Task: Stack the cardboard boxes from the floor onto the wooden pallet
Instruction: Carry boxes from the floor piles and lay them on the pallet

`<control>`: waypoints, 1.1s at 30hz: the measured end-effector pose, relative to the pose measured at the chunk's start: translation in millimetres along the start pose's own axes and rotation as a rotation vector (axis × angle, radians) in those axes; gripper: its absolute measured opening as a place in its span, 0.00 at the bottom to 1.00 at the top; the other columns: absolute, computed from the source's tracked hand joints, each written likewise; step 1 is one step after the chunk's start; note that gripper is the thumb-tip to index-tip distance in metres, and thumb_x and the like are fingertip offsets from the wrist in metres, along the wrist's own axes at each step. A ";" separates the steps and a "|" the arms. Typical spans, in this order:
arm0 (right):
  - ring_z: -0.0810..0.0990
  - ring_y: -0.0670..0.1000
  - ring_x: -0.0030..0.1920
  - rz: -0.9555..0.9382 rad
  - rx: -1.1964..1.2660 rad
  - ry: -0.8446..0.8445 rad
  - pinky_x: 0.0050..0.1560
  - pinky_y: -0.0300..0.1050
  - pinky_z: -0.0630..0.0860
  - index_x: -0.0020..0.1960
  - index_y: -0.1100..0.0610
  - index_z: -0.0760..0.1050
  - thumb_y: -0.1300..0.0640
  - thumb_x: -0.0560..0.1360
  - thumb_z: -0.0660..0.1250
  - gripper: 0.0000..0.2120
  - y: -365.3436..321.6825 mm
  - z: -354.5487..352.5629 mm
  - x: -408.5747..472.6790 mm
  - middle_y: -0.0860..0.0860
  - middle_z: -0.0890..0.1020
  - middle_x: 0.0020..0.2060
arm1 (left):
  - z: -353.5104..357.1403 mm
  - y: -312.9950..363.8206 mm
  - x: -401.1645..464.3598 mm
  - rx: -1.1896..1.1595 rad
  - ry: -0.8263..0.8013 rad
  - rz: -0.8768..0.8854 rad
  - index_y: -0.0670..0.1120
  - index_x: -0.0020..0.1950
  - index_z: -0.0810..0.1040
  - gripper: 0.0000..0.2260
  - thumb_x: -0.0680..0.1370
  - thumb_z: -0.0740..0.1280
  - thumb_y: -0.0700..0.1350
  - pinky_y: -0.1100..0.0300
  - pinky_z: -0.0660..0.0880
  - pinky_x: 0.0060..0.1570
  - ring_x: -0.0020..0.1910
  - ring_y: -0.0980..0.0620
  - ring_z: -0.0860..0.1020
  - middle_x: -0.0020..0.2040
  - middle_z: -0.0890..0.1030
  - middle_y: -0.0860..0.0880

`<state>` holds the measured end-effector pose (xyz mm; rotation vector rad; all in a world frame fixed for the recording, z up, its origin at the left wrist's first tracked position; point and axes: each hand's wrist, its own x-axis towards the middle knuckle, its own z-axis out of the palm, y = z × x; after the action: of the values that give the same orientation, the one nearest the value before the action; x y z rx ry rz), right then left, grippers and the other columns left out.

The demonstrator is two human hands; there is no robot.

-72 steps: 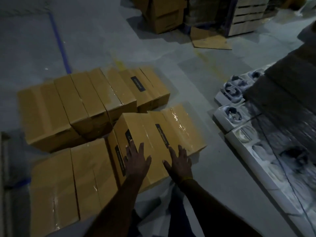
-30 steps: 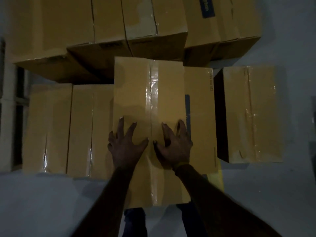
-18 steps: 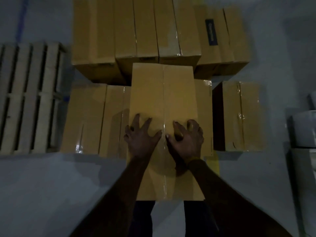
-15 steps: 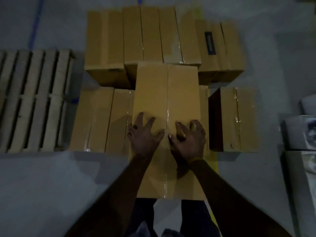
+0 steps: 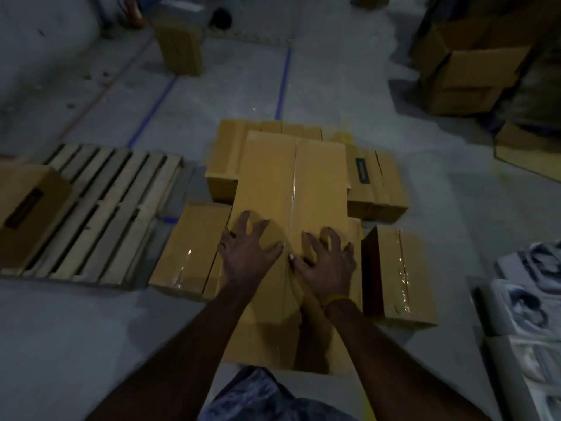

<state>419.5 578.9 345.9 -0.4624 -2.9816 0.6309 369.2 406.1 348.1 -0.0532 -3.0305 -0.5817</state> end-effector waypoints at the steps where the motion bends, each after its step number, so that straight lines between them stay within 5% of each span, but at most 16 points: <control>1: 0.57 0.68 0.73 -0.023 -0.009 -0.004 0.69 0.69 0.64 0.71 0.37 0.70 0.28 0.70 0.62 0.32 -6.3 -3.8 -11.3 0.47 0.60 0.74 | -9.0 -4.0 -12.0 0.010 0.018 -0.013 0.62 0.71 0.70 0.31 0.71 0.66 0.70 0.38 0.68 0.62 0.68 0.33 0.66 0.78 0.58 0.53; 15: 0.64 0.66 0.72 -0.150 0.001 0.006 0.67 0.64 0.67 0.70 0.36 0.70 0.24 0.69 0.57 0.34 -100.2 8.5 -117.5 0.46 0.59 0.74 | -93.6 -106.1 -106.6 0.036 0.129 -0.105 0.62 0.69 0.72 0.30 0.69 0.64 0.71 0.37 0.70 0.62 0.68 0.34 0.69 0.77 0.59 0.53; 19: 0.57 0.68 0.73 -0.154 -0.010 -0.048 0.68 0.65 0.63 0.72 0.38 0.69 0.28 0.71 0.62 0.32 -140.3 21.3 -135.4 0.47 0.57 0.75 | -114.9 -142.6 -116.9 0.047 0.140 -0.117 0.60 0.70 0.72 0.30 0.70 0.67 0.69 0.38 0.70 0.63 0.68 0.35 0.67 0.77 0.60 0.52; 33: 0.58 0.67 0.73 -0.181 0.016 -0.057 0.68 0.64 0.65 0.73 0.38 0.68 0.29 0.72 0.63 0.32 -351.0 109.0 -164.1 0.47 0.58 0.75 | -205.8 -349.7 -87.9 0.082 0.147 -0.147 0.61 0.71 0.70 0.31 0.71 0.67 0.70 0.40 0.68 0.63 0.70 0.35 0.66 0.78 0.58 0.53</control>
<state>465.4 181.3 388.8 -0.1735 -3.0224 0.6598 451.3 3.0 404.6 0.2079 -2.9273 -0.4479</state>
